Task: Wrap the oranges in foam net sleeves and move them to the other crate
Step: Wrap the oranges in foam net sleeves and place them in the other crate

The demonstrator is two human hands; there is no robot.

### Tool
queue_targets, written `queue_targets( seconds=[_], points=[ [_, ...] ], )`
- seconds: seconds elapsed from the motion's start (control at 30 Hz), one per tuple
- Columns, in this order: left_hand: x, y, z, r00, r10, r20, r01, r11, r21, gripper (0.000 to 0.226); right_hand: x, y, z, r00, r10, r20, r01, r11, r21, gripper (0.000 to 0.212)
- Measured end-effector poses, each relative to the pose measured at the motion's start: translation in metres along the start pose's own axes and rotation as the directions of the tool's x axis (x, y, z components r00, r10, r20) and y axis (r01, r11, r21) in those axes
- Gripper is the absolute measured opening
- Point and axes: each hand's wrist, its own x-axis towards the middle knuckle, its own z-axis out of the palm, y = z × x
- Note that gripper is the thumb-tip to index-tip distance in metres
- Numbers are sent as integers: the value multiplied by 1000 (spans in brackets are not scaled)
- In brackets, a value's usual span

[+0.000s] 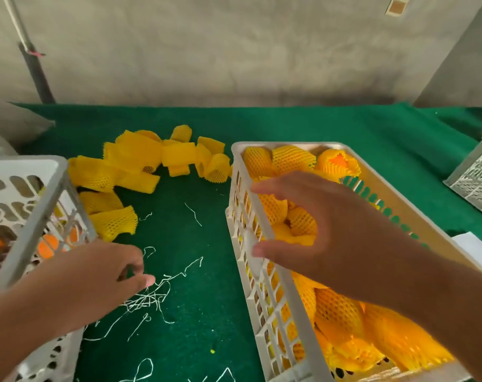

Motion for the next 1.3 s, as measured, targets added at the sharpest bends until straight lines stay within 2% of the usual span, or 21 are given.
queue_targets(
  seconds=[0.1, 0.17, 0.3, 0.4, 0.5, 0.63, 0.73, 0.8, 0.87, 0.93, 1.0, 1.07, 1.13, 1.2, 1.3],
  points=[
    [-7, 19, -13, 999, -27, 19, 26, 996, 86, 37, 44, -44, 37, 989, -133, 63, 128, 989, 66, 69],
    [-9, 24, -17, 997, -51, 49, 44, 990, 137, 33, 78, -63, 70, 975, -172, 142, 163, 984, 76, 68],
    [-9, 26, -20, 989, -69, 130, 38, 974, 224, 28, 127, -71, 130, 932, -136, 336, 154, 988, -30, 74],
    [-8, 28, -21, 990, -55, 129, 14, 955, 295, 19, 133, -66, 157, 912, -107, 396, 131, 991, -34, 76],
    [-9, 29, -25, 990, -48, 129, 9, 957, 291, 19, 129, -57, 171, 894, -86, 440, 97, 995, -3, 75],
    [-10, 31, -38, 999, -30, 34, 21, 973, 229, 18, 132, -49, 176, 902, -115, 416, 118, 993, 19, 66],
    [-11, 27, -52, 984, -6, -177, 21, 996, 83, 19, 131, -47, 180, 890, -139, 434, 128, 990, 56, 55],
    [-15, 17, -69, 905, -25, -424, 0, 998, -60, 20, 129, -46, 184, 885, -142, 443, 133, 990, 52, 56],
    [-18, -7, -89, 761, -145, -633, 35, 983, -183, 19, 125, -44, 188, 882, -138, 451, 115, 990, 78, 61],
    [-18, -41, -106, 645, -323, -692, 129, 939, -318, 18, 124, -43, 192, 877, -152, 456, 117, 988, 105, 61],
    [-16, -78, -111, 636, -457, -622, 277, 888, -369, 19, 123, -43, 192, 877, -157, 454, 106, 985, 136, 60],
    [-18, -110, -97, 684, -524, -507, 422, 852, -311, 24, 122, -45, 190, 877, -155, 454, 93, 983, 156, 59],
    [-22, -137, -68, 745, -562, -359, 522, 826, -212, 39, 119, -48, 189, 877, -166, 451, 96, 980, 174, 59],
    [-23, -161, -41, 783, -579, -228, 575, 813, -89, 54, 118, -49, 189, 876, -184, 446, 114, 977, 179, 58],
    [-14, -187, -15, 790, -588, -174, 601, 799, 32, 69, 119, -47, 192, 876, -190, 444, 121, 976, 179, 59]
  ],
)
